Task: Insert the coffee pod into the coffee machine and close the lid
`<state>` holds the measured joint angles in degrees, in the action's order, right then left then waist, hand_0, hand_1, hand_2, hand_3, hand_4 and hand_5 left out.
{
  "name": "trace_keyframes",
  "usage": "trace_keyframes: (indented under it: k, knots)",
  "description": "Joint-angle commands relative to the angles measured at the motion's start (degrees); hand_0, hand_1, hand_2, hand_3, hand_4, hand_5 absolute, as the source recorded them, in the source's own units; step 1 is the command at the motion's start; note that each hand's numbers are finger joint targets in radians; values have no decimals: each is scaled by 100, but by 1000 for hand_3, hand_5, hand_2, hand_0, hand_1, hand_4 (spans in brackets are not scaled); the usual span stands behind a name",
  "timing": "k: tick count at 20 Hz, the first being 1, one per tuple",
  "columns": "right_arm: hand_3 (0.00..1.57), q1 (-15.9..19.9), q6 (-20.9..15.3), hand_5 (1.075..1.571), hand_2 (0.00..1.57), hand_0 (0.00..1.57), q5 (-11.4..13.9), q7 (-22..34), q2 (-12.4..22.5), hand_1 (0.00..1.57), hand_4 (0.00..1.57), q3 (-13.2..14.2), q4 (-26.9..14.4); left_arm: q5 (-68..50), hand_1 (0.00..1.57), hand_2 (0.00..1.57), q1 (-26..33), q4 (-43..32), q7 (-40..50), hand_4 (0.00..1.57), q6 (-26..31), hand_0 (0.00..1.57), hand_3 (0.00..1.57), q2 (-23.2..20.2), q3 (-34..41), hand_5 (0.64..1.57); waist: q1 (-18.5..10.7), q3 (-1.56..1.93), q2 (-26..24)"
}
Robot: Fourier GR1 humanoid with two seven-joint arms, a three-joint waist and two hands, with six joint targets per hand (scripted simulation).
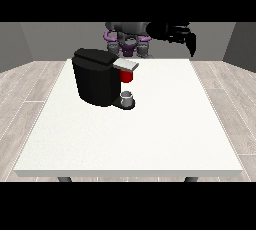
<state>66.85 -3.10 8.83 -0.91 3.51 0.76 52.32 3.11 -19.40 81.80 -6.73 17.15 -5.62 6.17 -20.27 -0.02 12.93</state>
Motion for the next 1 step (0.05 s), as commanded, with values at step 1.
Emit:
trace_keyframes:
  k: [1]
  knots:
    - [0, -952, -85, 1571, 0, 0, -347, -415, -333, 0, 259, -585, 332, -234, 0, 0, 297, -384, -47, 266, 279, 0, 0, -251, 263, 1571, 327, 1, -513]
